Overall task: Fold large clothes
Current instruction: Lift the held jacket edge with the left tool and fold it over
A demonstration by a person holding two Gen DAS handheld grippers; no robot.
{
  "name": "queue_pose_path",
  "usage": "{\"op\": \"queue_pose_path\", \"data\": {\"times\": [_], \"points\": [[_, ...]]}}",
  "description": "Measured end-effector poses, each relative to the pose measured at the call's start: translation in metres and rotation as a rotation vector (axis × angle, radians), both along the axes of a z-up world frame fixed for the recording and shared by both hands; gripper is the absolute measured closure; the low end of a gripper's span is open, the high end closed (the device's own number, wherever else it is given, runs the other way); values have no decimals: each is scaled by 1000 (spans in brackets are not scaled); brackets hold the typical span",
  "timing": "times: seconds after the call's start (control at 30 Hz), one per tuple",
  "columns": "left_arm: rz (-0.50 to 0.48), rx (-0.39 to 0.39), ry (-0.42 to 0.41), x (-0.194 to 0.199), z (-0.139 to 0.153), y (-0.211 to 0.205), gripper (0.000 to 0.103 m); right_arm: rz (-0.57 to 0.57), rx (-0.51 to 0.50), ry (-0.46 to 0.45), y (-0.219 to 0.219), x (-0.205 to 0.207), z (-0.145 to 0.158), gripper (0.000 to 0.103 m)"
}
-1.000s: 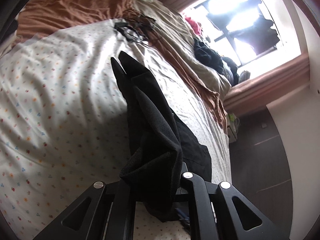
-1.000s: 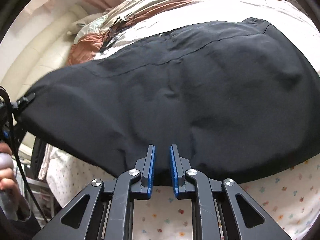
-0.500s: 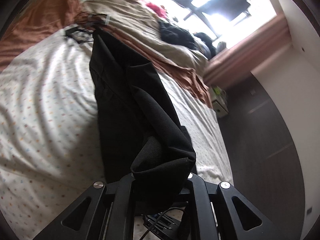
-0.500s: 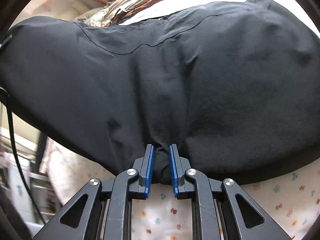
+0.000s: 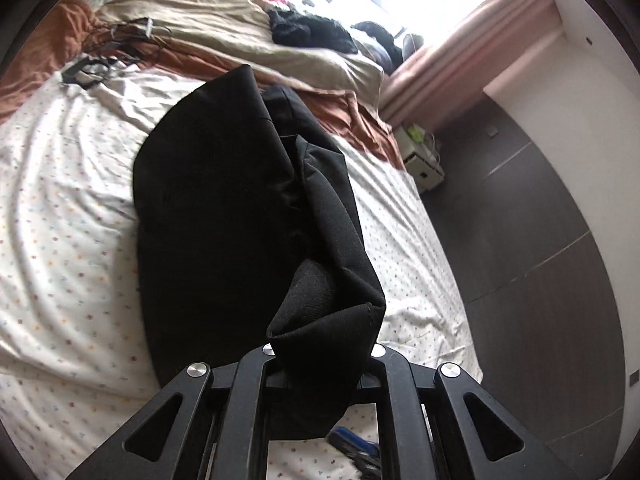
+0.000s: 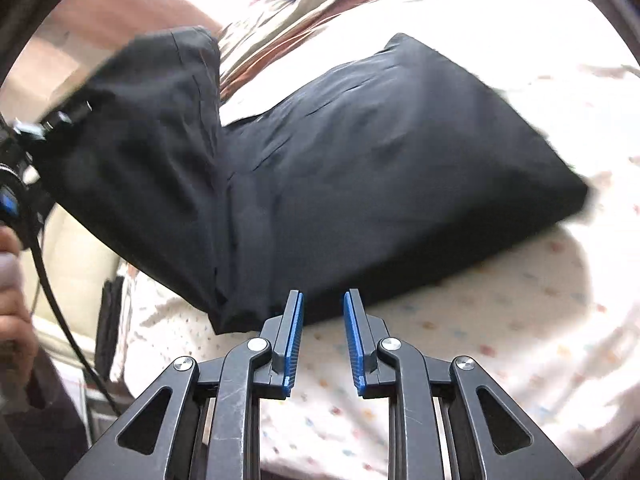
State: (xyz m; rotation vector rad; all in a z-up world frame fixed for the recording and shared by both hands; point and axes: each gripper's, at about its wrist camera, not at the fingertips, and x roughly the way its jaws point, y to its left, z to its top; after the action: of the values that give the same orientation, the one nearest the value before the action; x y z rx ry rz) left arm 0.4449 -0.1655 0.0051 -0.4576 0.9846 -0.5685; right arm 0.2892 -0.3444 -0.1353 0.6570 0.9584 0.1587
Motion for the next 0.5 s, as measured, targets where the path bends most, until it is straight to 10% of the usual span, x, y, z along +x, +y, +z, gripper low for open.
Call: {"op": "queue_pose_path", "data": {"times": [0.5], "points": [[-215,210,16,-5,-50,-123,93,-210,12,8,-89,-76,-6,80]]}}
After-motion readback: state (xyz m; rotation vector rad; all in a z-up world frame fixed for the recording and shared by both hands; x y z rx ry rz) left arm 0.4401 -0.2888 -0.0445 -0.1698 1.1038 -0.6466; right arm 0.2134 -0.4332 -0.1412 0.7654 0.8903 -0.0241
